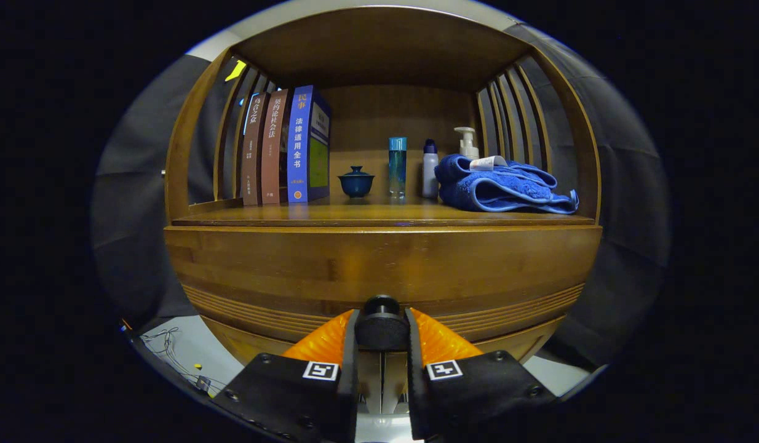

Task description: Pull open the drawer, take out the items inside it, and place them on the countertop above the cabinet.

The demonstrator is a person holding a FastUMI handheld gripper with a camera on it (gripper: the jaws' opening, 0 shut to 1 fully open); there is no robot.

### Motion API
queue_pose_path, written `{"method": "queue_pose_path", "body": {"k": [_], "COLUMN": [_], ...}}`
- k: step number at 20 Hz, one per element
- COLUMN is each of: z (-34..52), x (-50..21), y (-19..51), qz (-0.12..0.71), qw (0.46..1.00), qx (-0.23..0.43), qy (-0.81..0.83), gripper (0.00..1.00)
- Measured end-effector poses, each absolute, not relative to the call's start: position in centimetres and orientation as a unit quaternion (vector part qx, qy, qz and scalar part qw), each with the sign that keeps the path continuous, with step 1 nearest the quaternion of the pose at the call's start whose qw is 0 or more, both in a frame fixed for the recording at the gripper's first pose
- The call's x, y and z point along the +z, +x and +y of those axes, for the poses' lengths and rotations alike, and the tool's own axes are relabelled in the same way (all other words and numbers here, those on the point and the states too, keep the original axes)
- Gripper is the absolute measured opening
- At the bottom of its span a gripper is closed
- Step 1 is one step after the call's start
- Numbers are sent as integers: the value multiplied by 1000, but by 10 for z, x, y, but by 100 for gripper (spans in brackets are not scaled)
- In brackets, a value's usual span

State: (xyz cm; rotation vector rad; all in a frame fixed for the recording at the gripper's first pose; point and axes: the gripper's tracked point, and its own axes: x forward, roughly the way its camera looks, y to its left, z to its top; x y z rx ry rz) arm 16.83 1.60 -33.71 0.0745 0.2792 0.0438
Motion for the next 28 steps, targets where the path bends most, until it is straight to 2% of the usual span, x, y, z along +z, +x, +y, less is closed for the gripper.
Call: {"method": "queue_pose_path", "body": {"k": [19, 28], "z": [10, 10], "x": [-321, -326], "y": [31, 15], "qz": [122, 125], "qw": [992, 991], "qx": [17, 15], "qy": [39, 45], "gripper": [37, 37]}}
